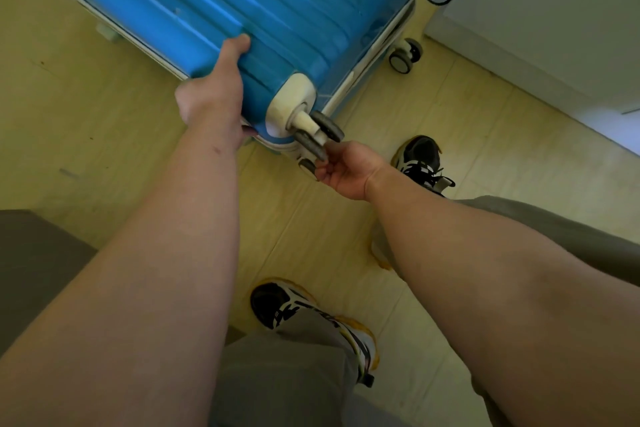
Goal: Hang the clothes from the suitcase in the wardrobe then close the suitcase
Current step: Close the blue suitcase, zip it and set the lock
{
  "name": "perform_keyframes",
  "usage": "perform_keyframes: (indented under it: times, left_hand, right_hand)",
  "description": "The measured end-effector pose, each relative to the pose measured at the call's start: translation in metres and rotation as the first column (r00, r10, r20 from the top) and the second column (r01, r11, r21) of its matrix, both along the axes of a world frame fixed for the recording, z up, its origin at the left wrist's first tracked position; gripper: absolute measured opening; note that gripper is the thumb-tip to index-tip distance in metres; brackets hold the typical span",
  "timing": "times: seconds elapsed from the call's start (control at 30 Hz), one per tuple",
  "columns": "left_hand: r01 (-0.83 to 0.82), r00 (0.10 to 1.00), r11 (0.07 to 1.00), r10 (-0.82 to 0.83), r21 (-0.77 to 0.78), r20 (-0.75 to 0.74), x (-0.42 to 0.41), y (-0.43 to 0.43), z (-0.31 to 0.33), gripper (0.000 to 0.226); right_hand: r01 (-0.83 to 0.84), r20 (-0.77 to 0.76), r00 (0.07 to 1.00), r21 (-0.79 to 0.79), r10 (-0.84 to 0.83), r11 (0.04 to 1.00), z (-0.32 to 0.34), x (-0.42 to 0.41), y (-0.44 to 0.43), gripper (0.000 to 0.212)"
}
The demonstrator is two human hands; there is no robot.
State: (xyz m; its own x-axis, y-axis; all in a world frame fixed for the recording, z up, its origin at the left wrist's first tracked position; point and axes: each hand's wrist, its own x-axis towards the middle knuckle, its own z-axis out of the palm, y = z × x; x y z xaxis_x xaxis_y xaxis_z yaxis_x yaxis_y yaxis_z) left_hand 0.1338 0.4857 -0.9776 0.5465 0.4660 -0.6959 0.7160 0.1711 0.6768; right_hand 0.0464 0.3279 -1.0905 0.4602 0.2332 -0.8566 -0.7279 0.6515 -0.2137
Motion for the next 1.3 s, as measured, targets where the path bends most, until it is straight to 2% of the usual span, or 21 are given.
perform_keyframes:
  times: [0.1,0.27,0.37,0.47,0.6,0.63,0.7,0.77,0.83,0.87,0.9,0.97,1.0,1.07,1.1,1.13,1.17,1.2,1.3]
  left_hand:
    - [0.011,1.000,1.000,-0.011,0.008,0.010,-0.004,0.009,-0.002,0.064]
    - [0.013,1.000,0.999,-0.012,0.032,-0.013,-0.011,0.022,-0.009,0.086]
    - [0.024,1.000,0.999,-0.023,0.040,-0.019,-0.013,0.026,-0.013,0.081]
    - [0.033,0.999,0.999,-0.032,0.041,-0.027,-0.012,0.028,-0.016,0.079]
    - [0.038,0.999,0.998,-0.037,0.046,-0.037,-0.010,0.032,-0.020,0.077]
    - [0.039,0.998,0.997,-0.036,0.060,-0.044,-0.008,0.034,-0.022,0.078]
    - [0.048,0.998,0.994,-0.044,0.094,-0.047,-0.006,0.045,-0.025,0.077]
    - [0.027,1.000,0.987,-0.027,0.161,-0.006,-0.006,0.061,-0.027,0.074]
    - [0.014,0.997,0.943,-0.038,0.331,0.066,-0.005,0.076,-0.021,0.068]
    - [0.039,0.994,0.872,-0.086,0.488,0.073,-0.002,0.081,-0.018,0.062]
    - [0.095,0.986,0.756,-0.160,0.648,0.042,0.002,0.083,-0.014,0.064]
    - [0.271,0.912,0.503,-0.408,0.821,-0.050,0.009,0.070,-0.005,0.081]
    - [0.397,0.808,0.390,-0.578,0.831,-0.115,0.009,0.053,-0.001,0.089]
    - [0.624,0.470,0.074,-0.831,0.778,-0.297,0.002,0.017,-0.002,0.103]
    - [0.667,0.292,-0.091,-0.881,0.740,-0.372,-0.004,-0.001,-0.007,0.108]
    - [0.663,0.164,-0.223,-0.888,0.714,-0.430,-0.010,-0.015,-0.012,0.113]
    - [0.640,0.090,-0.313,-0.877,0.702,-0.472,-0.015,-0.025,-0.019,0.116]
    - [0.618,0.053,-0.375,-0.857,0.691,-0.512,-0.019,-0.031,-0.025,0.118]
    - [0.563,0.043,-0.455,-0.818,0.690,-0.574,-0.015,-0.038,-0.034,0.119]
  right_hand:
    - [0.016,-0.024,1.000,-0.033,-0.016,0.999,-0.001,0.011,-0.005,0.022]
    - [0.069,-0.122,0.989,-0.095,-0.081,0.993,0.002,0.034,-0.008,0.032]
    - [0.111,-0.186,0.973,-0.135,-0.135,0.985,0.005,0.054,-0.015,0.034]
    - [0.105,-0.187,0.972,-0.204,-0.144,0.973,0.003,0.063,-0.023,0.034]
    - [0.355,-0.187,0.903,-0.181,-0.386,0.917,-0.002,0.069,-0.011,0.032]
    - [0.362,-0.166,0.906,-0.176,-0.390,0.916,-0.002,0.066,-0.006,0.032]
    - [0.235,-0.105,0.960,-0.211,-0.261,0.949,-0.006,0.052,0.005,0.032]
    - [0.011,-0.077,0.996,-0.285,-0.035,0.959,-0.007,0.036,0.015,0.029]
    - [-0.163,-0.075,0.986,-0.315,0.146,0.935,-0.005,0.021,0.031,0.026]
    - [-0.224,-0.078,0.974,-0.322,0.210,0.920,-0.007,0.015,0.041,0.025]
    - [-0.275,-0.082,0.961,-0.324,0.263,0.905,-0.008,0.010,0.052,0.023]
    - [-0.340,-0.110,0.940,-0.300,0.322,0.891,-0.015,-0.003,0.076,0.022]
    - [-0.352,-0.125,0.936,-0.276,0.329,0.894,-0.019,-0.009,0.088,0.024]
    - [-0.338,-0.132,0.940,-0.213,0.315,0.917,-0.024,-0.021,0.109,0.027]
    - [-0.337,-0.122,0.940,-0.204,0.318,0.919,-0.026,-0.024,0.117,0.025]
    - [-0.344,-0.102,0.939,-0.218,0.329,0.913,-0.028,-0.025,0.122,0.021]
    - [-0.354,-0.077,0.935,-0.243,0.346,0.903,-0.028,-0.022,0.123,0.016]
    - [-0.363,-0.062,0.931,-0.267,0.360,0.892,-0.028,-0.020,0.121,0.013]
    - [-0.372,-0.083,0.927,-0.320,0.366,0.871,-0.028,-0.012,0.109,0.016]
